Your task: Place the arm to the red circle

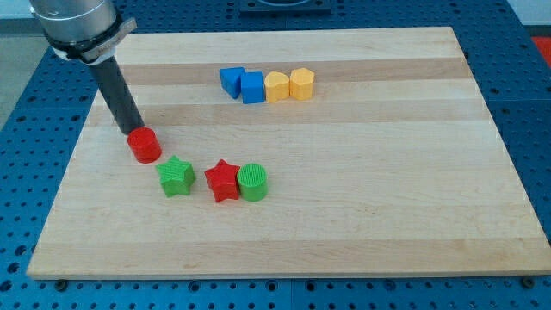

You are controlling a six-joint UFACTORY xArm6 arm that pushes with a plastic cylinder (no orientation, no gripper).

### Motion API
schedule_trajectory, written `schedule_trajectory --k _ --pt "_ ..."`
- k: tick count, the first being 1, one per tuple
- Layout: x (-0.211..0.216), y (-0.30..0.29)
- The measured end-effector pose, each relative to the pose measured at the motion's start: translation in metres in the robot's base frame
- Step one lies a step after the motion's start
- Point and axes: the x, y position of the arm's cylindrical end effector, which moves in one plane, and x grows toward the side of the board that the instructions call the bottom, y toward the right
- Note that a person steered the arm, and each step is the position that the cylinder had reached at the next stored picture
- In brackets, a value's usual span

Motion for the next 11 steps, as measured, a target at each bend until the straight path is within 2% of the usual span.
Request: schedule_trajectory --k 3,5,6,7,8,9,10,11 --pt "0.107 0.0" --pt "0.111 0.0" --pt "0.11 0.0" --pt "0.09 -0.011" --pt "0.042 -0.037" --pt "0.032 -0.039" --pt "-0.005 -0.044" --pt "-0.001 -0.005"
